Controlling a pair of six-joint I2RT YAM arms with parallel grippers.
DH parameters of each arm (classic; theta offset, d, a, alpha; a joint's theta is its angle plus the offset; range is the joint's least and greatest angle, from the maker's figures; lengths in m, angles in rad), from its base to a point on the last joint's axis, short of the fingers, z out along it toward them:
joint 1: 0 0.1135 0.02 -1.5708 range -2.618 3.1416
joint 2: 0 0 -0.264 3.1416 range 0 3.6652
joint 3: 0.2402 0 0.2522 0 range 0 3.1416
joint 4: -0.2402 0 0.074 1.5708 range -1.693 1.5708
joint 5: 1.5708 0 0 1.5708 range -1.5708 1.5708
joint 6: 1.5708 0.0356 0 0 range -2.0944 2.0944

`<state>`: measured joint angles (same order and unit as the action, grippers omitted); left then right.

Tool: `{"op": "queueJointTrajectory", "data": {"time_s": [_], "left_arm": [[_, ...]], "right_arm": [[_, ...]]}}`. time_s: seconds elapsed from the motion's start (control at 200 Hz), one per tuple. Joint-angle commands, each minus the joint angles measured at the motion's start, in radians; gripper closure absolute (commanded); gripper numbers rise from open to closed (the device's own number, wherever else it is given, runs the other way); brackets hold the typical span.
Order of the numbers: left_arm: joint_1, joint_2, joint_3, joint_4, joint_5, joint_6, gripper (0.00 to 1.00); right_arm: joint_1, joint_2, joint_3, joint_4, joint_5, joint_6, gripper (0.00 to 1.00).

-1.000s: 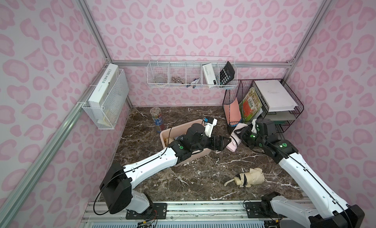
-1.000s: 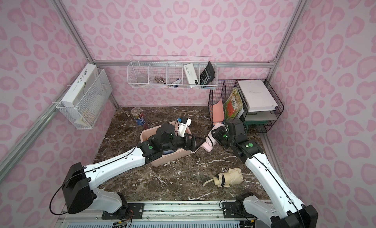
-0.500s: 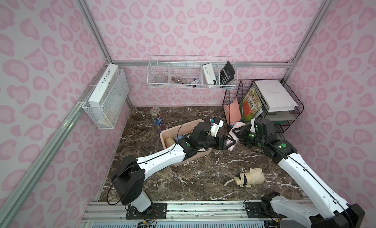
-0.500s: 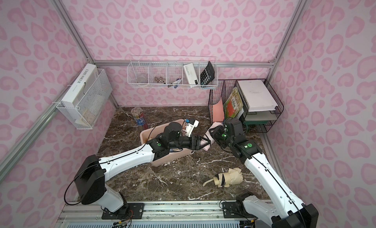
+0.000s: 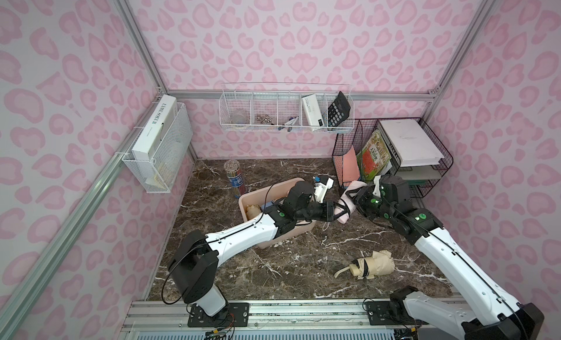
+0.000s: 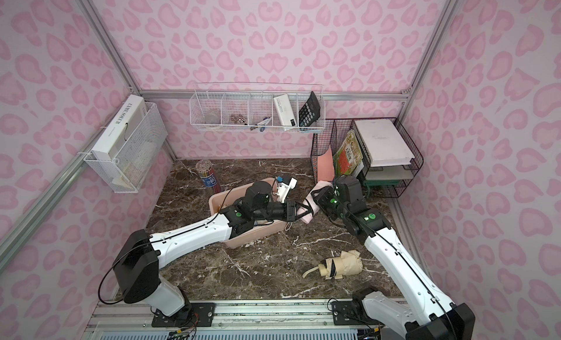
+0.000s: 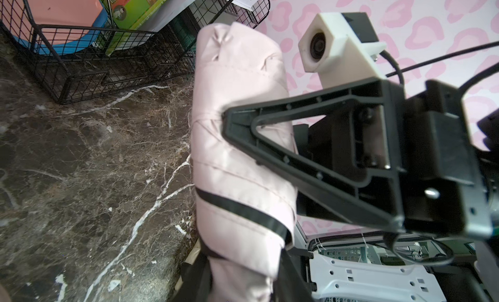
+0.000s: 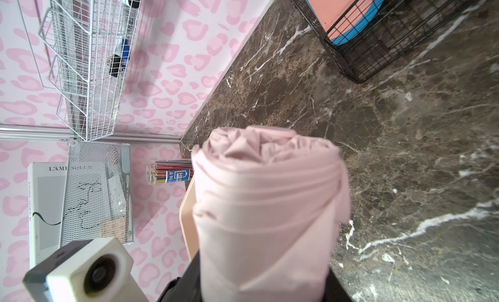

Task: Put the umbrella into the storage box
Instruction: Pick up the umbrella from the center of the board.

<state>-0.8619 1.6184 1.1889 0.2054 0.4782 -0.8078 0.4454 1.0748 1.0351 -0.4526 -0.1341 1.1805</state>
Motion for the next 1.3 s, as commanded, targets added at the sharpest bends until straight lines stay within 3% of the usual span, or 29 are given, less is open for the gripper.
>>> {"op": "queueJointTrajectory", "data": {"time_s": [0.0,0.115,0.235,0.395,0.635,0.96,1.295], "left_arm": [[-0.003,0.005,0.017,0.038,0.038,0.018,0.76],[-0.002,0.007,0.023,0.038,0.041,0.02,0.87],[-0.002,0.007,0.028,0.023,0.047,0.028,0.97],[0.0,-0.015,0.03,-0.032,0.036,0.068,1.0],[0.029,-0.074,0.03,-0.188,0.049,0.166,1.0],[0.051,-0.17,0.03,-0.432,0.147,0.331,1.0],[0.079,-0.215,0.027,-0.554,0.167,0.381,1.0]], "right_arm": [[0.007,0.001,0.008,0.045,-0.01,0.002,0.63],[0.007,0.002,0.008,0.052,-0.009,-0.01,0.55],[0.0,-0.003,0.009,0.053,0.015,-0.072,0.34],[-0.038,-0.02,0.01,0.053,0.026,-0.229,0.2],[-0.095,-0.077,0.044,0.043,0.061,-0.619,0.12],[-0.096,-0.047,0.166,-0.102,-0.186,-1.225,0.16],[0.078,-0.132,0.136,-0.315,-0.23,-1.846,0.13]]}}
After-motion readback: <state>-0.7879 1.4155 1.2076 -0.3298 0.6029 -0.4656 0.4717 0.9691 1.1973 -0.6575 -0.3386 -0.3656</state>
